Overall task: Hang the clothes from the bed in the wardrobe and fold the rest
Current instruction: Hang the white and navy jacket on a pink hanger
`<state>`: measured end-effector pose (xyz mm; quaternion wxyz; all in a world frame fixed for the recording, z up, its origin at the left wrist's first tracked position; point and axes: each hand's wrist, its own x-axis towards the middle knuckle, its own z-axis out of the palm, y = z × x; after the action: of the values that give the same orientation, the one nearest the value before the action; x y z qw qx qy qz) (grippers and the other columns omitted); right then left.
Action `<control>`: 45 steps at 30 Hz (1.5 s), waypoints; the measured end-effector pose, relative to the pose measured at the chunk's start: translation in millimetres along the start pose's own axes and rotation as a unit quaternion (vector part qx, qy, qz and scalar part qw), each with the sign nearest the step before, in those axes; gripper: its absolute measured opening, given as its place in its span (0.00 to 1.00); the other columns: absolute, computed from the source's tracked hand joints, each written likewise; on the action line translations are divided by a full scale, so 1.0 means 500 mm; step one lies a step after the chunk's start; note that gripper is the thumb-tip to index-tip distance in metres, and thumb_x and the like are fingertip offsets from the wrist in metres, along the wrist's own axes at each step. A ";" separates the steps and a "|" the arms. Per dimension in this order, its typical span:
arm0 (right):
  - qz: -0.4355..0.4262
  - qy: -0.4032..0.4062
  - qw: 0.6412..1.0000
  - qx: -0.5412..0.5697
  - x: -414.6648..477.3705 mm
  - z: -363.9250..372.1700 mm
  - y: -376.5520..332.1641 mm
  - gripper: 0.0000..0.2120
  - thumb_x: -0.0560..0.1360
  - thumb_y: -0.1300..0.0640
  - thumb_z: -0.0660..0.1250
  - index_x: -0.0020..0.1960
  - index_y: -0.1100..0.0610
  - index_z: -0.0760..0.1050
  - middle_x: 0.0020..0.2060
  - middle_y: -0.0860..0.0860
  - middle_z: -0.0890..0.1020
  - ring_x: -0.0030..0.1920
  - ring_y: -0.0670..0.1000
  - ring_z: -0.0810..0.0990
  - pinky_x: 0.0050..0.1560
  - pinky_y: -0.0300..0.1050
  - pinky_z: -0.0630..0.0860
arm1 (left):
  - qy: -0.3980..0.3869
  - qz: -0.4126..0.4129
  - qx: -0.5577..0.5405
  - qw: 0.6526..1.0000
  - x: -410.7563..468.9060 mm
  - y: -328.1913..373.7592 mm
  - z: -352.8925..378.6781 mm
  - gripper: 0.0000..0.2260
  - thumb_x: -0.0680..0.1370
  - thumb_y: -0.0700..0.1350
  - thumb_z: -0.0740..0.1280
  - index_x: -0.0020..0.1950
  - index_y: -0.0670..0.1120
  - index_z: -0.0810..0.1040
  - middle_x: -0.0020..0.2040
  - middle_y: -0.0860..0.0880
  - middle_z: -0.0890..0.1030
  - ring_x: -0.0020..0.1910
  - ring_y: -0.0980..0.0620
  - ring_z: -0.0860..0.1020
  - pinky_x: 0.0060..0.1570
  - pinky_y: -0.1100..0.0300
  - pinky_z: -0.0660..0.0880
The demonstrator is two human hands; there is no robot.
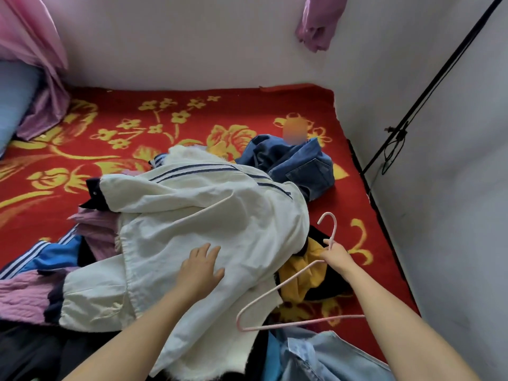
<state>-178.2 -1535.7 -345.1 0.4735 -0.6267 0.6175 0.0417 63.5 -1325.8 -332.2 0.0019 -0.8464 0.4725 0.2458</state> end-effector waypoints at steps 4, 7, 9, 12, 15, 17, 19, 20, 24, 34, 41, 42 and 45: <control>0.051 -0.024 0.995 0.089 0.089 0.005 -0.014 0.24 0.74 0.68 0.58 0.70 0.69 0.62 0.59 0.61 0.75 0.53 0.59 0.77 0.49 0.47 0.76 | 0.008 -0.016 -0.001 1.000 0.031 0.010 0.003 0.25 0.80 0.54 0.57 0.76 0.51 0.54 0.76 0.47 0.54 0.74 0.48 0.54 0.68 0.52 0.59; 0.066 -0.032 0.991 0.115 0.117 0.016 -0.032 0.07 0.74 0.67 0.60 0.37 0.65 0.72 0.30 0.53 0.65 0.23 0.47 0.63 0.21 0.34 0.59 | 0.016 -0.024 -0.003 1.000 0.034 0.007 -0.002 0.25 0.80 0.54 0.57 0.76 0.51 0.55 0.76 0.47 0.55 0.74 0.48 0.54 0.68 0.53 0.60; 0.061 -0.035 0.988 0.140 0.155 0.037 -0.038 0.16 0.74 0.65 0.61 0.30 0.57 0.63 0.27 0.50 0.63 0.24 0.47 0.60 0.23 0.36 0.59 | 0.019 -0.041 -0.008 0.999 0.040 -0.002 -0.003 0.25 0.80 0.53 0.57 0.76 0.51 0.55 0.76 0.47 0.55 0.74 0.48 0.54 0.69 0.54 0.59; 0.055 -0.006 0.981 0.185 0.185 0.068 -0.040 0.11 0.74 0.63 0.65 0.34 0.60 0.68 0.31 0.53 0.71 0.36 0.52 0.71 0.37 0.42 0.68 | 0.020 -0.055 -0.013 0.998 0.040 -0.022 -0.004 0.25 0.80 0.53 0.57 0.76 0.51 0.55 0.76 0.47 0.56 0.74 0.48 0.54 0.70 0.54 0.58; 0.076 0.029 0.977 0.196 0.198 0.083 -0.042 0.11 0.72 0.64 0.67 0.33 0.60 0.69 0.32 0.55 0.74 0.39 0.54 0.73 0.40 0.46 0.69 | 0.020 -0.065 -0.016 0.998 0.034 -0.037 -0.003 0.25 0.80 0.54 0.57 0.75 0.51 0.56 0.76 0.47 0.56 0.74 0.49 0.54 0.70 0.54 0.58; 0.097 0.041 0.976 0.190 0.200 0.087 -0.040 0.12 0.72 0.66 0.65 0.32 0.59 0.68 0.30 0.55 0.73 0.33 0.54 0.71 0.35 0.46 0.68 | 0.023 -0.073 -0.018 0.997 0.025 -0.047 -0.005 0.24 0.80 0.54 0.57 0.75 0.50 0.57 0.75 0.47 0.57 0.74 0.48 0.54 0.70 0.54 0.58; 0.109 0.043 0.978 0.170 0.190 0.085 -0.036 0.07 0.73 0.66 0.64 0.36 0.60 0.71 0.33 0.56 0.75 0.34 0.55 0.72 0.38 0.47 0.70 | 0.030 -0.078 -0.022 0.996 0.017 -0.054 -0.010 0.24 0.80 0.54 0.58 0.75 0.50 0.58 0.75 0.47 0.58 0.74 0.49 0.55 0.69 0.54 0.58; 0.104 0.043 0.981 0.155 0.183 0.086 -0.035 0.02 0.73 0.65 0.65 0.44 0.61 0.75 0.39 0.57 0.77 0.40 0.56 0.75 0.42 0.48 0.72 | 0.034 -0.079 -0.025 0.996 0.014 -0.057 -0.011 0.24 0.80 0.54 0.58 0.75 0.50 0.58 0.75 0.47 0.58 0.74 0.49 0.55 0.69 0.54 0.59; 0.092 0.025 0.983 0.158 0.175 0.098 -0.034 0.20 0.74 0.64 0.66 0.64 0.68 0.68 0.58 0.63 0.76 0.58 0.62 0.74 0.55 0.53 0.73 | 0.059 -0.071 -0.035 0.995 0.001 -0.062 -0.019 0.24 0.80 0.54 0.58 0.74 0.50 0.60 0.75 0.47 0.59 0.74 0.49 0.56 0.69 0.55 0.59; -0.057 0.129 0.986 0.085 0.052 0.078 -0.083 0.10 0.74 0.61 0.62 0.54 0.60 0.77 0.39 0.54 0.79 0.44 0.58 0.77 0.44 0.48 0.71 | 0.131 -0.033 -0.085 0.987 -0.058 -0.051 -0.058 0.21 0.79 0.49 0.62 0.71 0.46 0.66 0.72 0.45 0.64 0.72 0.49 0.60 0.67 0.54 0.62; -0.285 0.161 0.918 -0.222 -0.174 0.041 -0.163 0.10 0.75 0.59 0.60 0.53 0.57 0.77 0.43 0.54 0.81 0.47 0.59 0.78 0.52 0.48 0.64 | 0.216 0.035 -0.159 0.963 -0.103 -0.049 -0.155 0.17 0.77 0.43 0.65 0.66 0.41 0.73 0.65 0.43 0.71 0.66 0.44 0.67 0.64 0.53 0.64; -0.298 0.156 0.909 -0.246 -0.205 0.037 -0.175 0.10 0.75 0.58 0.61 0.54 0.57 0.78 0.44 0.53 0.82 0.47 0.58 0.78 0.52 0.47 0.65 | 0.217 0.043 -0.168 0.961 -0.104 -0.046 -0.167 0.17 0.77 0.43 0.65 0.65 0.40 0.74 0.64 0.42 0.72 0.65 0.44 0.68 0.64 0.53 0.64; -0.317 0.173 0.896 -0.257 -0.350 0.038 -0.220 0.10 0.73 0.60 0.62 0.50 0.62 0.78 0.41 0.55 0.82 0.45 0.58 0.78 0.48 0.44 0.65 | 0.211 0.104 -0.218 0.947 -0.152 -0.047 -0.219 0.13 0.77 0.41 0.65 0.60 0.40 0.77 0.59 0.41 0.77 0.61 0.44 0.72 0.59 0.56 0.65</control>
<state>-119.5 -1418.0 -184.6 0.1696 -0.8867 0.4255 -0.0622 94.5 -1277.9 -209.4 -0.3082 -0.8046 0.4826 0.1576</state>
